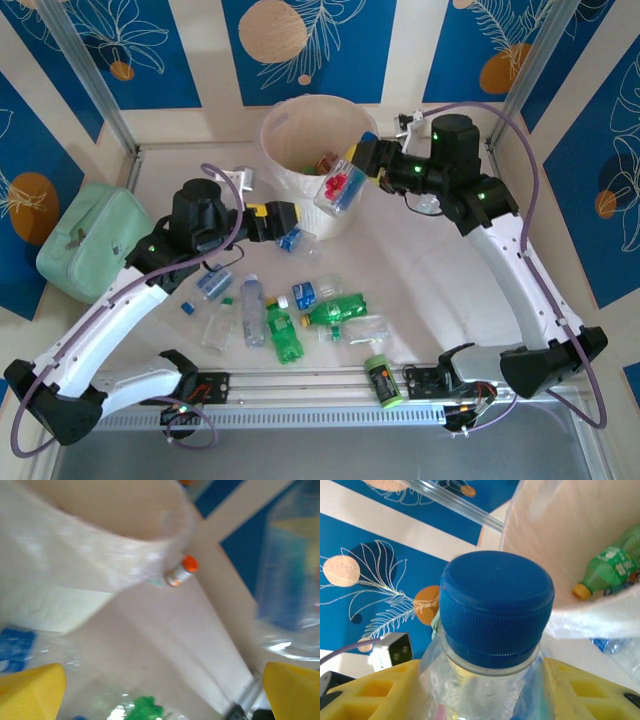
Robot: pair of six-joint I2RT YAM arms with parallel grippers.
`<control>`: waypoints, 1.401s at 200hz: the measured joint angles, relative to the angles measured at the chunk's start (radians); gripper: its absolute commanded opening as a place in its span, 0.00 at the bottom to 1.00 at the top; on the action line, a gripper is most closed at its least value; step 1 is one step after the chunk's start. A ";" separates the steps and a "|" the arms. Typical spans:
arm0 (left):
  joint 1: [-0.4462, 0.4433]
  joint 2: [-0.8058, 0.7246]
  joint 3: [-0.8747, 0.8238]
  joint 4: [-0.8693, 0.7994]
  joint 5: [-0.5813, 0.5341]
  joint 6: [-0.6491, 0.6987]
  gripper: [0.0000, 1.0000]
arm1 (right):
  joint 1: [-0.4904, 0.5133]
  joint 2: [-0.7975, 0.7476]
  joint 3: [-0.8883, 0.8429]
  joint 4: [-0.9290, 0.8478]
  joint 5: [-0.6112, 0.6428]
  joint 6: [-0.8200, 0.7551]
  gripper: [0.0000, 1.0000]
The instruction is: Put the plastic bottles in the bin
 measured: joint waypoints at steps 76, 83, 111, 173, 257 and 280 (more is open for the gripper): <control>0.132 -0.055 -0.113 -0.108 -0.101 -0.098 1.00 | -0.108 0.155 0.165 0.071 -0.023 0.004 0.53; 0.132 -0.056 -0.114 -0.108 -0.102 -0.101 1.00 | -0.115 0.174 0.184 0.075 -0.021 0.004 0.53; 0.135 -0.060 -0.114 -0.111 -0.107 -0.106 1.00 | -0.128 0.270 0.280 0.077 -0.009 -0.005 0.53; 0.153 -0.050 -0.118 -0.225 -0.181 -0.125 0.98 | -0.121 0.515 0.510 0.031 0.013 -0.042 0.56; 0.279 -0.063 -0.224 -0.449 -0.270 -0.232 1.00 | -0.074 0.690 0.745 -0.118 0.035 -0.106 0.85; 0.316 -0.089 -0.266 -0.490 -0.270 -0.285 1.00 | -0.072 0.687 0.753 -0.130 0.035 -0.113 0.85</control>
